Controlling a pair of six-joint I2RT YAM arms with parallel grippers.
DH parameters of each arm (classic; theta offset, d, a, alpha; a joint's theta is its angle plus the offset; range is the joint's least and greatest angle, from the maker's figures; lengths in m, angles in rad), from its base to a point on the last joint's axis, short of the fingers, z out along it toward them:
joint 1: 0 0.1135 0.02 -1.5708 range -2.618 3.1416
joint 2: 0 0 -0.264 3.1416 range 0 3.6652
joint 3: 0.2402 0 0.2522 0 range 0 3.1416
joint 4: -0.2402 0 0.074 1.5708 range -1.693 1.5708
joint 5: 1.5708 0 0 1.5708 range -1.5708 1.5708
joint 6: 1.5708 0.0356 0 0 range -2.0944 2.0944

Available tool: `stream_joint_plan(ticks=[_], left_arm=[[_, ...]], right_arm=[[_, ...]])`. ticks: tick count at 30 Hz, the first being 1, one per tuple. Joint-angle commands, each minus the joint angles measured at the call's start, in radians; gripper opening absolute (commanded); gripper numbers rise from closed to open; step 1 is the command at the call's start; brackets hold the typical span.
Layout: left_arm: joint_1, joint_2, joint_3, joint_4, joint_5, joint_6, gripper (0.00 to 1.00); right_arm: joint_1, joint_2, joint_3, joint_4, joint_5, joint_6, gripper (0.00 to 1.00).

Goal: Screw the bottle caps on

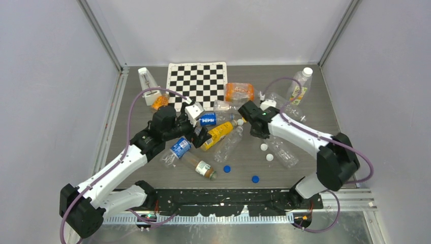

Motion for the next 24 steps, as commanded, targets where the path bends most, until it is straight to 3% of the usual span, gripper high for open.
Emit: stream_joint_plan(ticks=[1,16,24], left_arm=[[0.006,-0.039,-0.001,0.001,-0.004,0.004,1.0],[0.014,-0.085,-0.005,-0.011,-0.018,0.003,1.0],[0.014,-0.09,-0.004,-0.014,-0.021,0.003,0.99]], right_arm=[[0.117,0.172,0.139,-0.162,0.212,-0.076,0.11],[0.352,0.587,0.303,-0.318,0.429,-0.089,0.13],[0.465,0.698,0.363,-0.378,0.458,-0.067,0.25]])
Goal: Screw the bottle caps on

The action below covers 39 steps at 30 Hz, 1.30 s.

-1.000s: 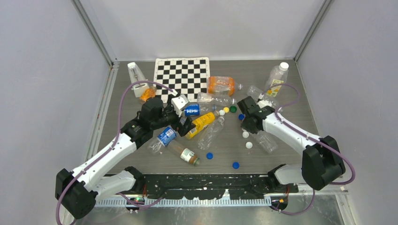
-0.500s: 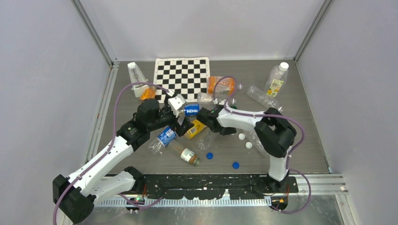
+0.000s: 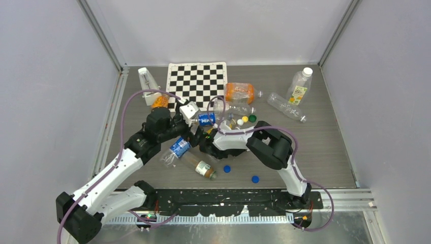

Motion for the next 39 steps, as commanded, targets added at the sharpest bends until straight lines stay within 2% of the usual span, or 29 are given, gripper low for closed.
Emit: stream_joint_plan(ticks=[1,6,10,21,26,32,39], left_arm=[[0.001,-0.023,-0.005,0.01,0.003,0.0,0.99],[0.002,-0.024,-0.005,0.011,0.002,0.0,0.99],[0.001,-0.027,-0.007,0.009,0.002,0.0,1.0],[0.001,-0.032,-0.009,0.012,0.004,-0.003,0.99],[0.001,-0.032,-0.007,0.015,0.006,-0.003,0.99],[0.001,-0.035,-0.006,0.013,0.008,-0.004,0.99],[0.002,-0.032,-0.007,0.015,0.015,-0.005,0.99]], right_arm=[[0.071,0.025,0.039,-0.027,0.032,0.031,0.29],[0.133,0.048,0.057,0.001,0.001,0.003,0.44],[0.17,0.064,0.072,0.005,-0.008,-0.011,0.51],[0.189,-0.011,0.069,0.02,-0.011,-0.023,0.52],[0.188,-0.119,0.069,0.018,-0.028,-0.029,0.53],[0.188,-0.267,0.036,0.041,-0.107,-0.035,0.61],[0.124,-0.528,-0.191,0.23,-0.348,-0.003,0.62]])
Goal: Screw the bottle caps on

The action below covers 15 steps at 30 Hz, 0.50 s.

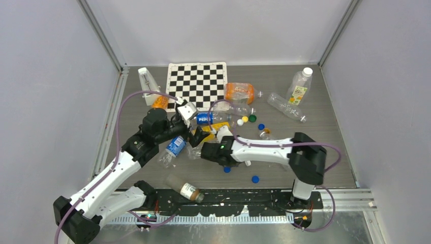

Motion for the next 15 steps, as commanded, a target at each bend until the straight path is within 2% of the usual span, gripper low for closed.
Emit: stream_joint_plan(ticks=[1,5,8,15], left_arm=[[0.011,0.01,-0.004,-0.043,-0.025,0.002,0.99],[0.011,0.009,-0.004,-0.038,-0.018,-0.003,1.0],[0.012,0.01,-0.004,-0.034,-0.016,-0.006,1.0],[0.012,0.016,-0.004,-0.036,-0.014,-0.007,0.99]], right_arm=[[-0.05,-0.22,-0.13,0.193,-0.183,0.053,0.63],[-0.117,-0.381,-0.289,0.34,-0.303,0.077,0.68],[-0.16,-0.461,-0.367,0.403,-0.338,0.088,0.69],[-0.205,-0.452,-0.464,0.438,-0.361,0.111,0.7]])
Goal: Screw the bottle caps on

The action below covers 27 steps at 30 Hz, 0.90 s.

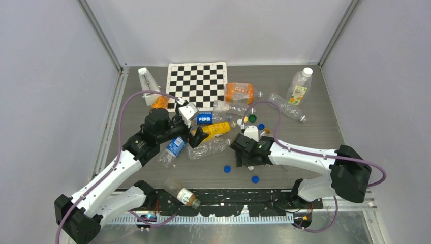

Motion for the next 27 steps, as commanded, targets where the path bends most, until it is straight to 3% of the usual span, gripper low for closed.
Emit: stream_joint_plan(ticks=[1,6,12,20,27], left_arm=[[0.002,0.0,0.0,0.012,0.003,-0.008,1.0],[0.002,-0.001,-0.003,0.012,0.003,-0.007,1.0],[0.002,0.002,-0.003,0.012,0.002,-0.007,0.99],[0.002,0.0,-0.002,0.01,-0.007,-0.005,0.99],[0.002,-0.007,-0.001,0.005,-0.015,0.0,1.0]], right_arm=[[-0.015,0.01,-0.039,0.07,-0.043,0.042,0.7],[-0.028,0.04,-0.094,0.086,-0.059,0.069,0.66],[-0.034,0.053,-0.136,0.108,-0.084,0.081,0.55],[-0.034,0.065,-0.085,0.051,-0.015,0.044,0.15],[-0.035,0.219,0.109,-0.097,0.226,-0.041,0.13]])
